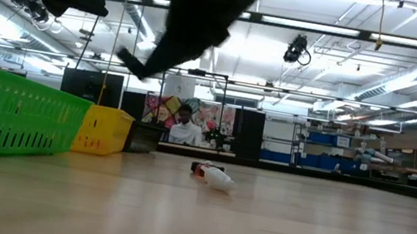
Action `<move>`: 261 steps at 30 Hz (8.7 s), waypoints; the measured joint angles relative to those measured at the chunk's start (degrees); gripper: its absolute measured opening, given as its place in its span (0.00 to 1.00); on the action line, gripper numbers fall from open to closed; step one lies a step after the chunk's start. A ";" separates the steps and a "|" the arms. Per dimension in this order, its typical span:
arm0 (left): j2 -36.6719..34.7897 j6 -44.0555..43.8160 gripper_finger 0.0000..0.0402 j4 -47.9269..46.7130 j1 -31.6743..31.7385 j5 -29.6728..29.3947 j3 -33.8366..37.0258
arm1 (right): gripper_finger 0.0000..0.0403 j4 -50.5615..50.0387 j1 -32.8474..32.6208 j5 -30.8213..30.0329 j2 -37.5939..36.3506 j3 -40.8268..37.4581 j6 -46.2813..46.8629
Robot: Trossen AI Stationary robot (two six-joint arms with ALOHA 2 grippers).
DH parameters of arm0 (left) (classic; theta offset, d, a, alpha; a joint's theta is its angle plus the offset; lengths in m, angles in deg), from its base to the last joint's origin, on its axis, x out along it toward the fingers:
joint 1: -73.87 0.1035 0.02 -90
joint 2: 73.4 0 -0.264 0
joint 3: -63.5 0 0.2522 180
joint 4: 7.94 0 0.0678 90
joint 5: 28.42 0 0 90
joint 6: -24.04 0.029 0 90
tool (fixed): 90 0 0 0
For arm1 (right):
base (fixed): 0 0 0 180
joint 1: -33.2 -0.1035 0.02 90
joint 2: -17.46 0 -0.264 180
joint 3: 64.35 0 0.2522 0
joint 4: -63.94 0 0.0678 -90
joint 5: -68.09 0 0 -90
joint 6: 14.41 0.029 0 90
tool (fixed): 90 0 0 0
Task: Sort Halloween decoration
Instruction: Put the black skeleton toy into the green basket, then put the white ghost plush toy into the black basket, then put the orange pumpkin toy into the yellow basket
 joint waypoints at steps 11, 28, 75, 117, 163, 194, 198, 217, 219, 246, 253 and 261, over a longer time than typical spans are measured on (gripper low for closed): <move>0.00 0.02 0.17 1.36 1.88 0.00 0.00 | 0.04 15.38 -1.35 1.57 3.07 0.05 1.75; 0.76 0.42 0.17 0.89 2.22 0.00 -0.04 | 0.07 22.40 3.69 -3.42 5.33 0.07 -0.20; 0.76 0.51 0.17 1.26 2.22 0.00 -0.04 | 0.43 40.98 1.26 10.14 5.57 -5.01 2.84; 0.76 0.44 0.17 1.63 2.12 3.63 -0.04 | 0.55 -15.72 8.94 -2.25 -1.94 -5.64 14.15; 0.76 -0.09 0.17 1.38 2.09 3.50 -0.04 | 0.53 -0.78 9.88 -3.21 -2.12 -17.11 18.63; 9.17 -11.65 0.17 5.67 -0.53 3.81 2.93 | 0.19 12.92 11.01 -2.05 -1.93 -15.21 6.35; 9.32 -13.25 0.17 5.49 -0.62 4.00 2.93 | 0.19 23.78 11.85 -3.10 -1.93 -15.10 5.19; 9.22 -15.41 0.17 5.06 -0.46 4.07 2.89 | 0.19 31.73 20.39 -6.49 5.22 -1.68 3.00; 9.22 -15.34 0.17 5.08 -0.42 4.07 2.89 | 0.19 32.67 21.25 -6.27 6.40 0.73 3.21; 9.22 -8.31 0.35 4.19 -0.42 0.41 2.89 | 0.40 0.37 10.34 -0.81 0.06 3.10 1.88; 9.23 -5.17 0.47 6.03 -0.42 1.08 2.89 | 0.41 -9.34 3.10 -7.61 0.06 3.06 8.89; 9.25 3.48 0.47 13.96 1.75 1.37 2.89 | 0.47 -15.51 -1.78 -6.16 0.67 3.06 14.41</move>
